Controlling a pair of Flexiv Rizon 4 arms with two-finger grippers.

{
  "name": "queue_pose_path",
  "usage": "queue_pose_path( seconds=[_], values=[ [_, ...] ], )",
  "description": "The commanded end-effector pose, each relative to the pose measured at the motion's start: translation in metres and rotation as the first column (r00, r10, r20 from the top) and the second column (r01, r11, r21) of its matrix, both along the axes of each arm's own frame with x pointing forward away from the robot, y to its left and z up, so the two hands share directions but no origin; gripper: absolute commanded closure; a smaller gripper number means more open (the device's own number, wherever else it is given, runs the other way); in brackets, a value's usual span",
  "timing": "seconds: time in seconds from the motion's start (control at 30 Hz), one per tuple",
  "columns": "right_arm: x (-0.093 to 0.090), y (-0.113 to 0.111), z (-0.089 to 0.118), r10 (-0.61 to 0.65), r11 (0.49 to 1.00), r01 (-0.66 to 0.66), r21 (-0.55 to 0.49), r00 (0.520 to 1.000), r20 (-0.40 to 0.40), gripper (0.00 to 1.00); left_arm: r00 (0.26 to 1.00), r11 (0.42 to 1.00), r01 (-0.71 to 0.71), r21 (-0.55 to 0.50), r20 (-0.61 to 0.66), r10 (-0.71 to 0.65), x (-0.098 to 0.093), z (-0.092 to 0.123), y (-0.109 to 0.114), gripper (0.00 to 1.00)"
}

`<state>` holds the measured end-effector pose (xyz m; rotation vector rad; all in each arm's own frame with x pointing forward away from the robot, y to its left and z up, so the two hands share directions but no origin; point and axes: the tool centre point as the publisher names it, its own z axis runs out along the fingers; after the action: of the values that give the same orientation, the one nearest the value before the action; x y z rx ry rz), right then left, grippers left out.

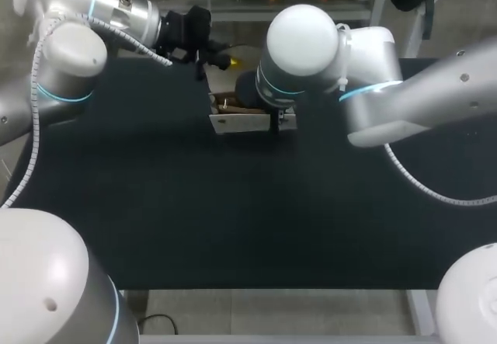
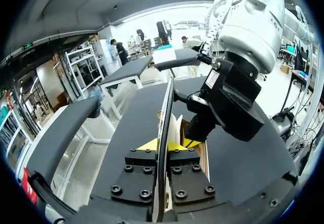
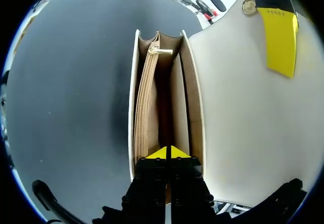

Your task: Pick up the bag, open it, inspect its contents, close it, and place it on the opposite side

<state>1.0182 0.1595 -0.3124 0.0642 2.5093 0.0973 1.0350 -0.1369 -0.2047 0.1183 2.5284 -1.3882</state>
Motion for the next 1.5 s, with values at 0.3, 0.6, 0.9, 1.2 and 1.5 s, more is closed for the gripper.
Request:
queue_pose_path(
  seconds=[0.3, 0.6, 0.9, 1.2, 1.5],
  values=[
    [0.001, -0.003, -0.003, -0.011, 1.000, 0.011, 0.006, 1.000, -0.019, 1.00, 0.992, 0.996, 0.080, 0.029, -0.097, -0.077, 0.009, 0.000, -0.005, 1.00],
    [0.006, -0.005, -0.009, -0.019, 1.000, 0.020, 0.008, 0.999, -0.037, 1.00, 0.989, 0.995, 0.090, 0.046, -0.121, -0.084, 0.011, -0.008, -0.007, 1.00],
    [0.013, -0.009, -0.013, -0.033, 0.999, 0.034, 0.016, 0.999, -0.043, 1.00, 0.988, 0.993, 0.102, 0.059, -0.122, -0.094, 0.013, -0.011, -0.010, 1.00],
    [0.018, -0.015, -0.020, -0.048, 0.998, 0.050, 0.028, 0.997, -0.062, 0.52, 0.988, 0.992, 0.102, 0.069, -0.125, -0.093, 0.014, -0.013, -0.012, 1.00],
    [0.023, -0.016, -0.022, -0.049, 0.998, 0.052, 0.041, 0.996, -0.069, 0.24, 0.986, 0.991, 0.112, 0.074, -0.136, -0.101, 0.017, -0.017, -0.016, 1.00]
  ],
)
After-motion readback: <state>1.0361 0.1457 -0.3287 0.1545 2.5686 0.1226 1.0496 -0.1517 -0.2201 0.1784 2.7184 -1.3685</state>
